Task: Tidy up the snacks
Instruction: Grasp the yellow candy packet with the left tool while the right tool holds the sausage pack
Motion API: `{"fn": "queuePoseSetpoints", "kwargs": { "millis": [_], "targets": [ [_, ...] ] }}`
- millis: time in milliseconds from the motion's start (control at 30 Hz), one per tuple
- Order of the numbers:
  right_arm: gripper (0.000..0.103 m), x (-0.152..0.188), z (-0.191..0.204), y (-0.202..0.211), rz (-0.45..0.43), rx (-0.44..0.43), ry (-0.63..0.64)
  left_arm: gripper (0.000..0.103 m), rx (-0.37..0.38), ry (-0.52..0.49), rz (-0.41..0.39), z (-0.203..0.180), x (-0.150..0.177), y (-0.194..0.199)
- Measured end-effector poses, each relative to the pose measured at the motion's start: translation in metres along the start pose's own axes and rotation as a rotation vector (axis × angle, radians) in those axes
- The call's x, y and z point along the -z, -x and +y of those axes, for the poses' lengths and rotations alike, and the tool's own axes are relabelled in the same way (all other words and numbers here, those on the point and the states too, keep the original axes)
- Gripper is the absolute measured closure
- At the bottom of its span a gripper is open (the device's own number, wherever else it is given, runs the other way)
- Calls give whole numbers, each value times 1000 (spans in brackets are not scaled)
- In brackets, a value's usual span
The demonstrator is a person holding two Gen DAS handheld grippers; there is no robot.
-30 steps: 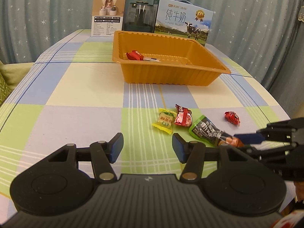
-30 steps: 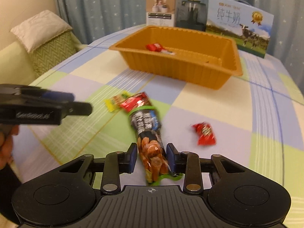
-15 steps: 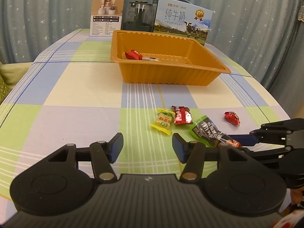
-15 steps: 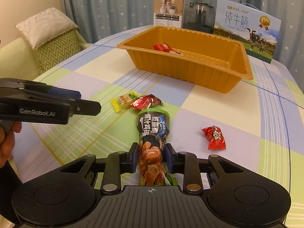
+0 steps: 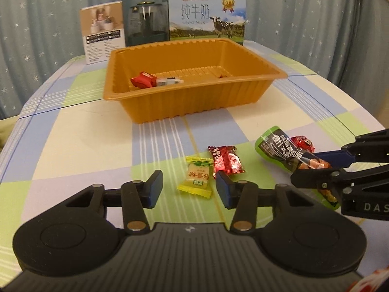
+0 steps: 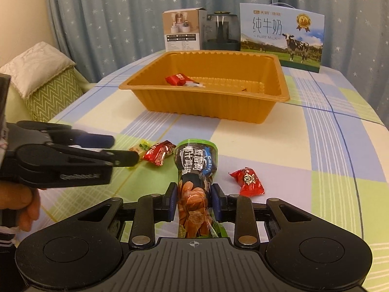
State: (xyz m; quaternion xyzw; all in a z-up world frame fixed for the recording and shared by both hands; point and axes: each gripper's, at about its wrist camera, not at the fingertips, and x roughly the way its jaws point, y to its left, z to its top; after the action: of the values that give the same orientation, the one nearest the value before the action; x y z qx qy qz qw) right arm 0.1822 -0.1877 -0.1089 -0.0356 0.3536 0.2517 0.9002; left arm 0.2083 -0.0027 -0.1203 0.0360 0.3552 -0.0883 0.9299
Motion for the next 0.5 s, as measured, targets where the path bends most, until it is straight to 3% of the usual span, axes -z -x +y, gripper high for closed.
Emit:
{"fn": "queuePoseSetpoints", "kwargs": {
  "millis": [233,333,400,500],
  "targets": [
    [73,-2,-1,-4,-2,14,-16,67,-2,-23,3,-5,-1,-10],
    [73,-3,-1,-5,-4,12,-20,73,0,-28,-3,-7,-1,-13],
    [73,-3,0,-5,-4,12,-19,83,2,-23,-1,-8,-1,-12],
    [73,-3,0,-6,-7,14,-22,84,-3,-19,8,-10,-1,-10]
  ]
}}
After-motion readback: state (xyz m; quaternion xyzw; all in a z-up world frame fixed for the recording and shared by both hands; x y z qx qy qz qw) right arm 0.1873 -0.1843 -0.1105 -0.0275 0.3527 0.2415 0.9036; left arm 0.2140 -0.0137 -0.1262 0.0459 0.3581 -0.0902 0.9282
